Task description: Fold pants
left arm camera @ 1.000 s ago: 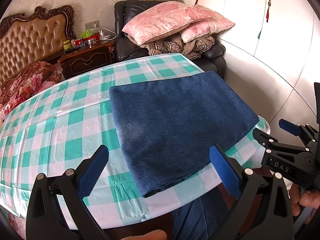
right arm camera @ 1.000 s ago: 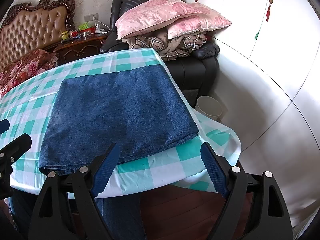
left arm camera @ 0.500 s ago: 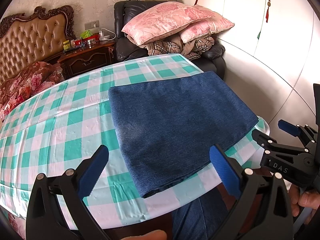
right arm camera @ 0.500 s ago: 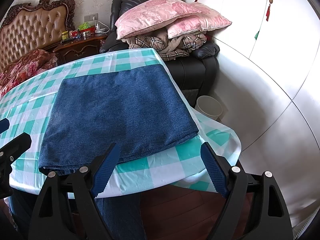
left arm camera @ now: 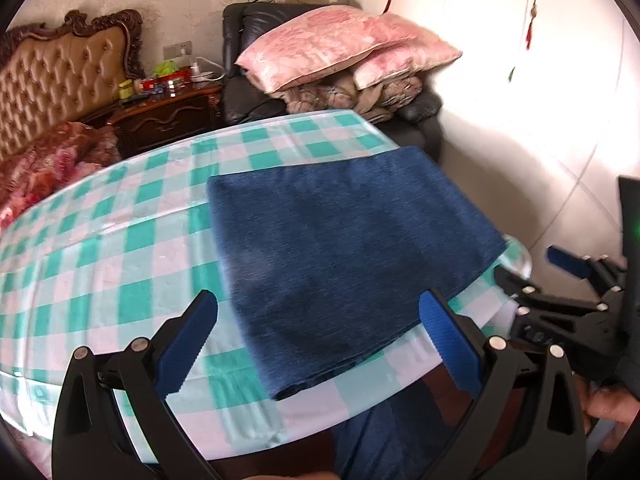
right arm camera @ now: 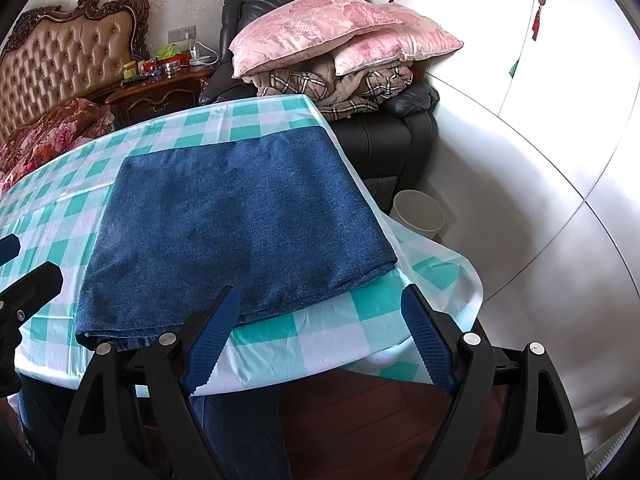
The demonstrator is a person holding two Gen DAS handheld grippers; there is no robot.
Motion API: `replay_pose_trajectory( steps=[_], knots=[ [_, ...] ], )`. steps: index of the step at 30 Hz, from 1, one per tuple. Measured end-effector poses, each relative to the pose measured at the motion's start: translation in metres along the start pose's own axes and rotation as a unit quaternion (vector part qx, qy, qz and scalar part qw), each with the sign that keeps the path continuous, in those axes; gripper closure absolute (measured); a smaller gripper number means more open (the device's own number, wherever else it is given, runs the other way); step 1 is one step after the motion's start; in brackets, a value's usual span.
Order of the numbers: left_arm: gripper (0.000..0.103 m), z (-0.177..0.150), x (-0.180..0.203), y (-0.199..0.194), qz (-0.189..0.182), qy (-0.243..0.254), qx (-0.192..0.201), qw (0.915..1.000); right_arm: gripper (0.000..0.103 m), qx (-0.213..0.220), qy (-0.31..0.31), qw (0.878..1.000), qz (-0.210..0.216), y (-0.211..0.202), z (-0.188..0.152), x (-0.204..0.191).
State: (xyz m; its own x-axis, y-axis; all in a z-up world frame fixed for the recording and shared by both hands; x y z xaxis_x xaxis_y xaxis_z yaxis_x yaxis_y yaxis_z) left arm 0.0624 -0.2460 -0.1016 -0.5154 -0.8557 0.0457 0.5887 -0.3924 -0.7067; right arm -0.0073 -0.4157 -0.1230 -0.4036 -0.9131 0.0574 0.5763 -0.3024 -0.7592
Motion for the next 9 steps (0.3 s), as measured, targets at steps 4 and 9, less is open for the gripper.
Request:
replay_pose_trajectory(
  steps=[4,9],
  knots=[
    [0.002,0.008,0.012,0.013,-0.049,-0.008,0.009,0.9988,0.023,-0.005,0.014,1.0,-0.002,0.006,-0.004,0.006],
    [0.002,-0.012,-0.072,-0.011,-0.019,-0.091,0.004,0.9956,0.02,0.012,0.059,0.998,0.003,0.019,0.004,0.014]
  ],
)
Point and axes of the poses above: each gripper's, at about its wrist camera, not at the fingertips, and y roughly the way its jaws point, x to its right, z to its top, the point moved 9 cm from there along y, roughly the way its jaws point, and after that the axes turned 4 degrees about z, right-handed, at the moved point
